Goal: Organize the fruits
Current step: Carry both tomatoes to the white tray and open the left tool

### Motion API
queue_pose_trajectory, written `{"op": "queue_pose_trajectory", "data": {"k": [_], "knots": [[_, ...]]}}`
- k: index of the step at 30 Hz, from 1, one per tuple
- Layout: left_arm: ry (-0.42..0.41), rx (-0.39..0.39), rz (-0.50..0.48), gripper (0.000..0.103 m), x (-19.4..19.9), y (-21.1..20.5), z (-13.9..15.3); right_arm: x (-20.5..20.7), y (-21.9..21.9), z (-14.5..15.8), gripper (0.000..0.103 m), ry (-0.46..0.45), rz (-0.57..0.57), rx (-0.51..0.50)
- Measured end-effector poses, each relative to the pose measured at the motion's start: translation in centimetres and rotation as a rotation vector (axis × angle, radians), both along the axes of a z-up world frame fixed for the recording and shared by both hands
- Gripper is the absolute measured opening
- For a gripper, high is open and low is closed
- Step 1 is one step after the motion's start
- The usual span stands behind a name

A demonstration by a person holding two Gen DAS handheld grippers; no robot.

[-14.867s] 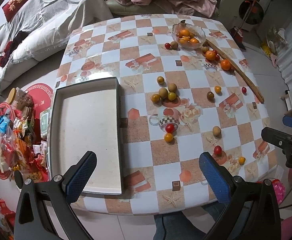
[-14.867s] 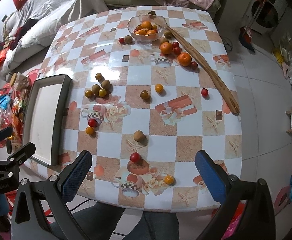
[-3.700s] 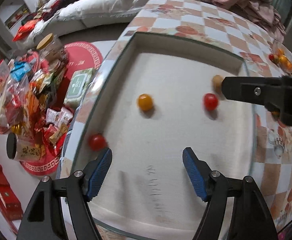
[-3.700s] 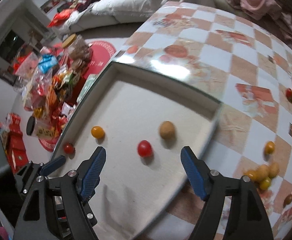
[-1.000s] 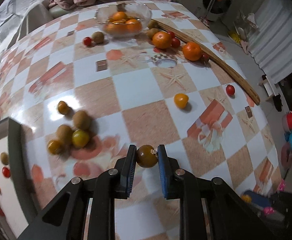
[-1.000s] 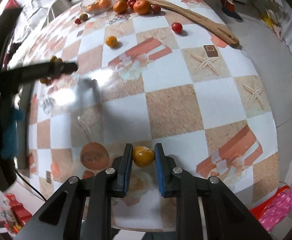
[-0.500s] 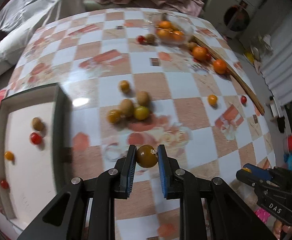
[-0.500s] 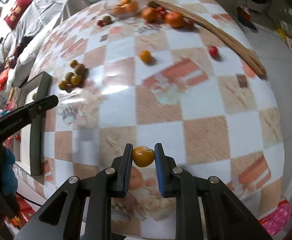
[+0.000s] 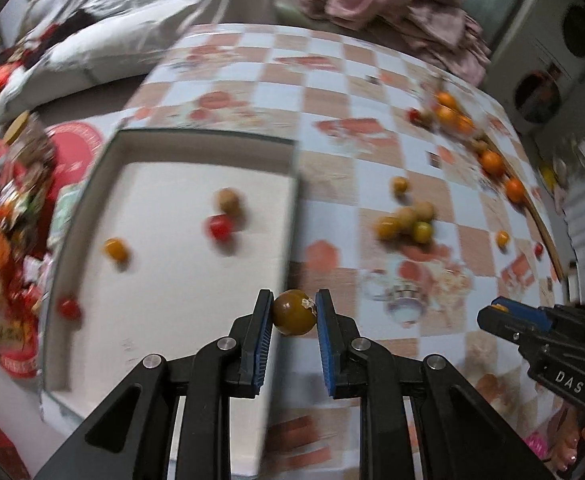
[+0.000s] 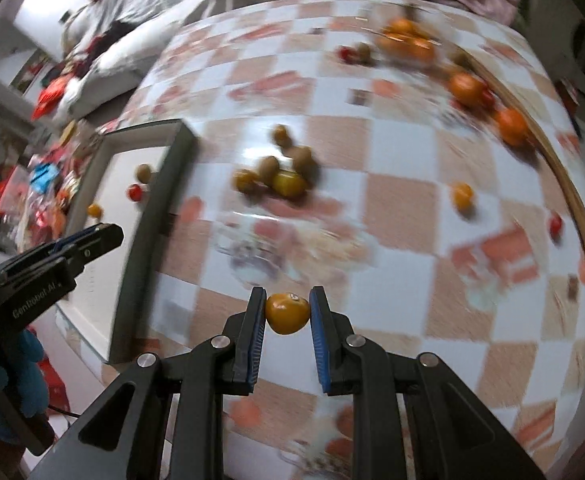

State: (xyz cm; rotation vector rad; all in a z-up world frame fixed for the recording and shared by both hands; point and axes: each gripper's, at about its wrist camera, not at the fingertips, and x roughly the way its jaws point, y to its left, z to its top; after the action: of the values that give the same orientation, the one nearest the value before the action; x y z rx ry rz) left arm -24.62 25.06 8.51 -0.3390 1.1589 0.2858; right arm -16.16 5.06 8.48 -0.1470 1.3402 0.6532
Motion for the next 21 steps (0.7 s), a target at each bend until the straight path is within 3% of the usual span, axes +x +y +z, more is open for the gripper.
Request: {"op": "queue_pose_trajectory", "data": {"k": [12,21], "knots": [[0.039,0.051,0.209,0.023,-6.5,7.1,-1.5,-1.9,11.8,0.6,0.024,0.002,0.229,0.067],[0.080,0.070,0.303,0.023,-8.7,10.5,-4.1,-3.0,18.7,-1.5,0.024,0.035,0.332,0.061]]}}
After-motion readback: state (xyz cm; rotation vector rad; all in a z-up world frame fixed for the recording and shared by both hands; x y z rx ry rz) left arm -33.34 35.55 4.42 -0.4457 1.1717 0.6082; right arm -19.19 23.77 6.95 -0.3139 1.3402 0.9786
